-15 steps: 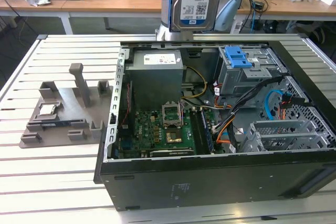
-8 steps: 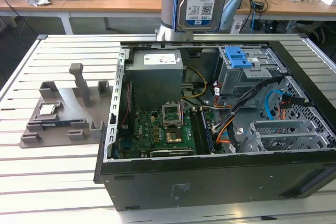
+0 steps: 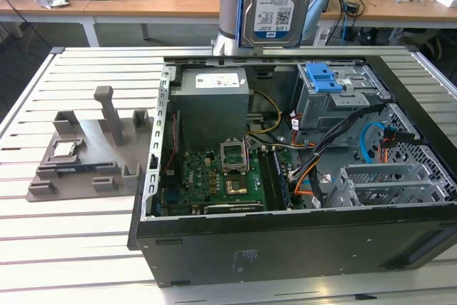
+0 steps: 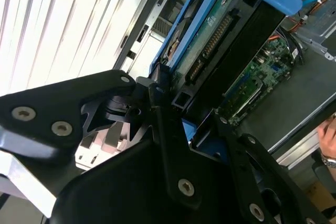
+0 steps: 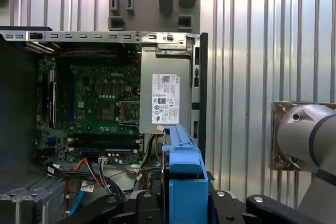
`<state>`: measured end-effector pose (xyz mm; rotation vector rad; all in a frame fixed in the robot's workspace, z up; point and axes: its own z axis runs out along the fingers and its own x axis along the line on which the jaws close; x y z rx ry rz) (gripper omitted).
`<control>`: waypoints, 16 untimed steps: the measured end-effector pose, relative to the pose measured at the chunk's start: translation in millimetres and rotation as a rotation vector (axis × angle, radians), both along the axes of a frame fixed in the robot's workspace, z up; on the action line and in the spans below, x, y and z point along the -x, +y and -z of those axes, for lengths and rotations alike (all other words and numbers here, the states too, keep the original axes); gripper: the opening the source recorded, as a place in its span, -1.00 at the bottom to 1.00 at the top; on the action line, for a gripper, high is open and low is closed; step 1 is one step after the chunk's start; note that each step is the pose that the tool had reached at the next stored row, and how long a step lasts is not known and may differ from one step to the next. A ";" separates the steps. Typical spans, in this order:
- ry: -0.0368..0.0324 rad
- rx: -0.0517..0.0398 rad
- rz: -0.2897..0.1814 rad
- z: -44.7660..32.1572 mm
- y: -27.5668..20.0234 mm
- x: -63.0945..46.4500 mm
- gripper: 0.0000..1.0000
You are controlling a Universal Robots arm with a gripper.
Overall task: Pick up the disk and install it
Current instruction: 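Pick up the disk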
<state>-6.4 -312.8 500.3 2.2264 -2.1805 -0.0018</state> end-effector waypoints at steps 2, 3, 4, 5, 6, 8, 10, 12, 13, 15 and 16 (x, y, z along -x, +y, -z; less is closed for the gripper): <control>0.0000 0.0000 0.000 0.0 -2.3 -0.1 -0.27; 0.0001 0.0000 0.000 0.0 -3.3 -0.1 -0.27; 0.0000 0.0000 0.000 0.0 -4.8 -0.2 -0.27; 0.0001 0.0000 0.000 0.0 -5.7 -0.2 -0.27; 0.0000 0.0000 0.000 0.0 -6.7 -0.3 -0.27; 0.0000 0.0001 0.000 0.0 -9.2 -0.5 -0.27; 0.0000 0.0000 0.000 0.0 -10.8 -0.7 -0.27; 0.0000 -0.0001 0.000 0.0 -12.6 -0.9 -0.27; 0.0000 0.0001 0.000 0.0 -13.3 -1.0 -0.27; 0.0000 0.0000 0.000 0.0 -15.1 -1.1 -0.27; 0.0000 0.0001 0.000 0.0 -16.9 -1.3 -0.27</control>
